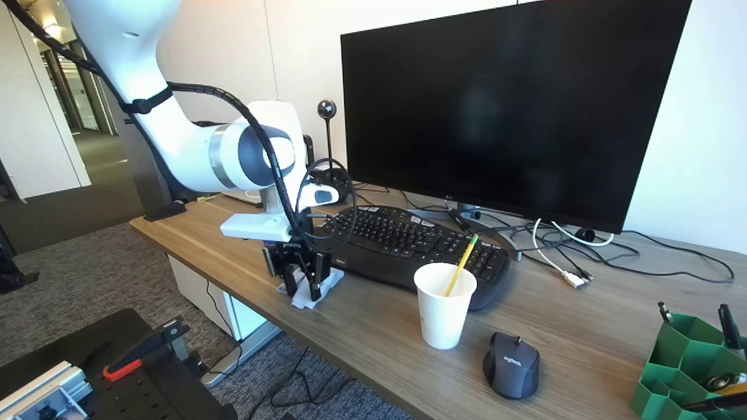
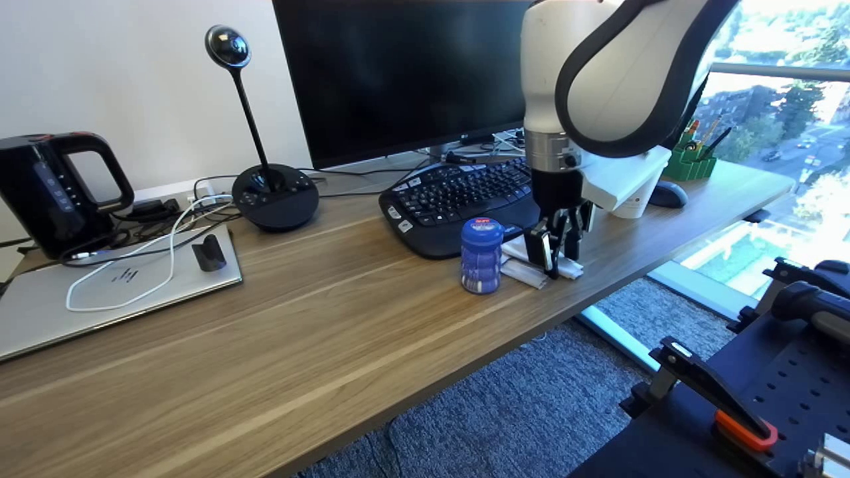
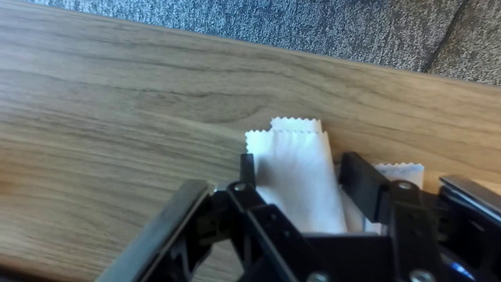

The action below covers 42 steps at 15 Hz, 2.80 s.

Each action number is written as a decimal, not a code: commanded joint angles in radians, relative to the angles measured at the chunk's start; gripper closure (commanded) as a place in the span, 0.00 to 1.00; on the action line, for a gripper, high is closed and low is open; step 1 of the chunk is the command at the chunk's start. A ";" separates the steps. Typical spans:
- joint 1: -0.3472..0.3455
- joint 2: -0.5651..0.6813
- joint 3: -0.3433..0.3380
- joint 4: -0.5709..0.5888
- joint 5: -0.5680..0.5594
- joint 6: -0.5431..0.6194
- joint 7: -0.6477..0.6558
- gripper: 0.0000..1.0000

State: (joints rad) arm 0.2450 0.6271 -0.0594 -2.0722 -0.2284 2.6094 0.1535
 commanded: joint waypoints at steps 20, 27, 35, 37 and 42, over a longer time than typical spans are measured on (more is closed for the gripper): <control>-0.002 0.032 -0.060 0.066 -0.018 -0.075 0.058 0.98; -0.042 0.050 -0.081 0.107 0.001 -0.123 0.087 0.98; -0.083 0.044 -0.071 0.127 0.020 -0.165 0.112 0.98; -0.079 0.026 -0.069 0.107 0.013 -0.160 0.108 0.98; -0.077 -0.012 -0.046 0.070 0.011 -0.140 0.095 0.98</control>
State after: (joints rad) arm 0.1675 0.6565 -0.1189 -1.9691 -0.2207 2.4735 0.2544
